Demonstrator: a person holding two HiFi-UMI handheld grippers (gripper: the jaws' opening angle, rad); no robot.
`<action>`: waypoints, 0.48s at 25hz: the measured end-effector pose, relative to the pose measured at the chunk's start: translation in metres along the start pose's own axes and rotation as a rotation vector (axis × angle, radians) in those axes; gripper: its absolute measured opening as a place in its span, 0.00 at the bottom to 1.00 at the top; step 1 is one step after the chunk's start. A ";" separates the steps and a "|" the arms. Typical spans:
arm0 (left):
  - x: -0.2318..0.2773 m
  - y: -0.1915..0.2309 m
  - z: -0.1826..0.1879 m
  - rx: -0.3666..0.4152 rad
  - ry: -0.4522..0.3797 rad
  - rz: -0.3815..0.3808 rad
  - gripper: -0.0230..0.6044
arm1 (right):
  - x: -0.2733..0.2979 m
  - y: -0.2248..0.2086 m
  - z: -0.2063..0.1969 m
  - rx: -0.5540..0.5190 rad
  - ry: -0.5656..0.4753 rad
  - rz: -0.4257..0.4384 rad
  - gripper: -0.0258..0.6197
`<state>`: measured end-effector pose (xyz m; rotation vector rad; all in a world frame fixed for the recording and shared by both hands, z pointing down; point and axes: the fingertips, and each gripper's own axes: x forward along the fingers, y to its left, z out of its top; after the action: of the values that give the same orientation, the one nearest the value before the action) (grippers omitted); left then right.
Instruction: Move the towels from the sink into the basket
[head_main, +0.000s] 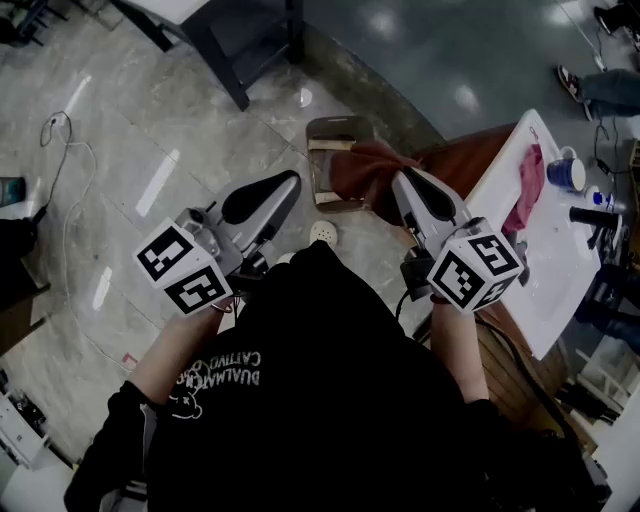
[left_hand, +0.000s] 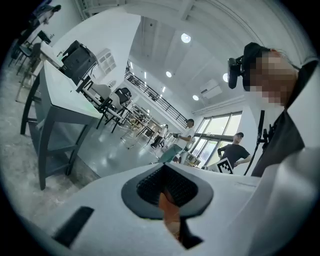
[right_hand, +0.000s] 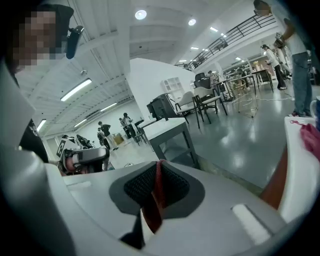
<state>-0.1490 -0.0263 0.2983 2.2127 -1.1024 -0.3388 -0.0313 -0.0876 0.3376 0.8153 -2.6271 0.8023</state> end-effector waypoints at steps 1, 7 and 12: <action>0.007 0.005 0.004 0.002 -0.004 0.007 0.03 | 0.006 -0.005 0.003 -0.001 0.007 0.006 0.09; 0.047 0.041 0.006 0.020 0.004 0.054 0.03 | 0.044 -0.045 0.007 0.018 0.071 0.008 0.09; 0.071 0.074 -0.010 0.038 0.037 0.084 0.03 | 0.074 -0.066 -0.009 0.028 0.142 0.021 0.09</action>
<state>-0.1459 -0.1110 0.3572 2.1893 -1.1875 -0.2416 -0.0508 -0.1596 0.4029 0.7113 -2.5089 0.8714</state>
